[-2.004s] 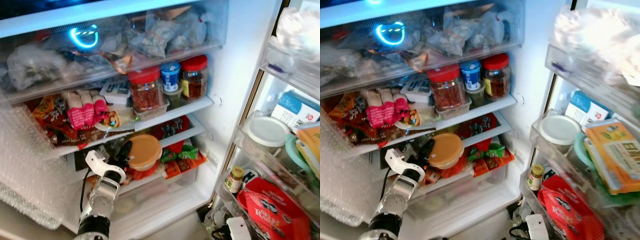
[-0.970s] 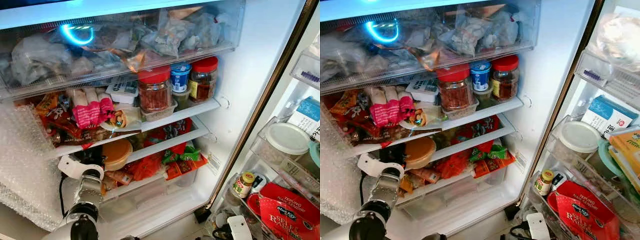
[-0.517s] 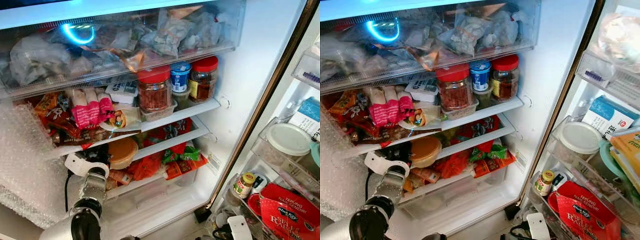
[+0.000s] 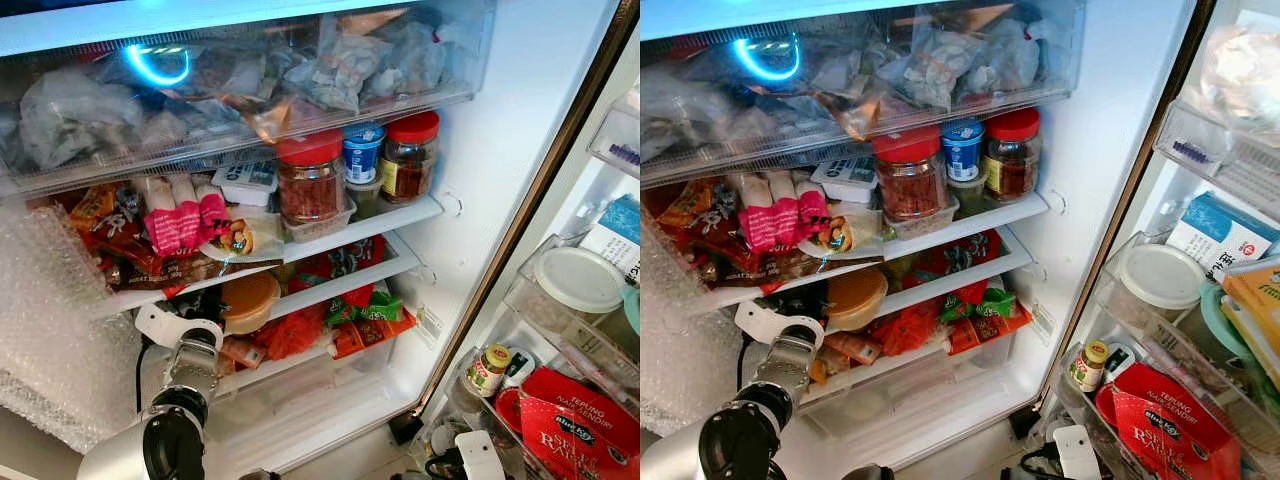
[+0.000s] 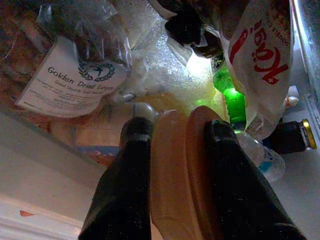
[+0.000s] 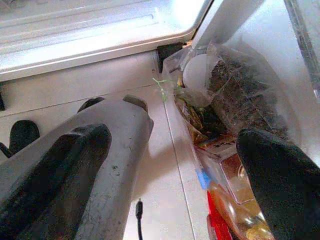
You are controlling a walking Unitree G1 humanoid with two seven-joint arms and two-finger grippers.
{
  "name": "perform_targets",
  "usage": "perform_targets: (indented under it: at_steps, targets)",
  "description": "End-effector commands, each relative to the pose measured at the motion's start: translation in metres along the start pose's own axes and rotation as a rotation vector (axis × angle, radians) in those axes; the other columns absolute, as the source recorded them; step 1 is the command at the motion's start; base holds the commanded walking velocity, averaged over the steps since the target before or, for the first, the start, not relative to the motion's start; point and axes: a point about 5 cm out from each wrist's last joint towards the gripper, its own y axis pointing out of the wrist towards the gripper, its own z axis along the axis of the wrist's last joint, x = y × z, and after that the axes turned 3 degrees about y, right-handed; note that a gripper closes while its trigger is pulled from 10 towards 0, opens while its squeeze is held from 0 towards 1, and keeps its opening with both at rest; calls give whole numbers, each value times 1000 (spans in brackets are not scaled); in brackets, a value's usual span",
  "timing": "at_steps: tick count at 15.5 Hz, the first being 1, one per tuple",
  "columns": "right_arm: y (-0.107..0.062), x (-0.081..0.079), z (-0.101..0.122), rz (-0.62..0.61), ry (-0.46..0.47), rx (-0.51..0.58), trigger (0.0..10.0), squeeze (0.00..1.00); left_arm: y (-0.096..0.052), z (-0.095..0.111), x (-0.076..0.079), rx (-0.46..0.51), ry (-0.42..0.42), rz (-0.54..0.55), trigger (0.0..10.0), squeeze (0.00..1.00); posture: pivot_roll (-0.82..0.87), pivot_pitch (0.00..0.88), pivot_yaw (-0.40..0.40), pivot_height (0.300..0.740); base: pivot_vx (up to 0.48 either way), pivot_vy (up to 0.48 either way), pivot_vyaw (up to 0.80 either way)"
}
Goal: Restocking fridge
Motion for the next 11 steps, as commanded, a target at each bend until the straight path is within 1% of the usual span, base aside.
perform_targets:
  at_steps: [1,6,9,10,11]
  targets:
    - [-1,-1,-8,2,-5,-29,10000,0,7,7,20,17,41,-66,10000,1000,-183,0,15,656,0,0,0]
    - [-1,-1,-8,2,-4,-28,10000,0,8,10,21,28,34,-68,10000,1000,-179,0,17,656,0,0,0]
    - [-1,-1,-9,2,-2,-29,10000,0,7,4,21,-6,53,-90,10000,1000,-182,0,21,656,0,0,0]
    - [-1,-2,-9,1,-1,-29,10000,0,6,3,21,-14,61,-99,10000,922,-181,0,24,656,0,0,0]
    - [-1,-2,-9,0,0,-29,10000,0,5,2,19,-19,69,-105,10000,20,-180,0,24,656,0,0,0]
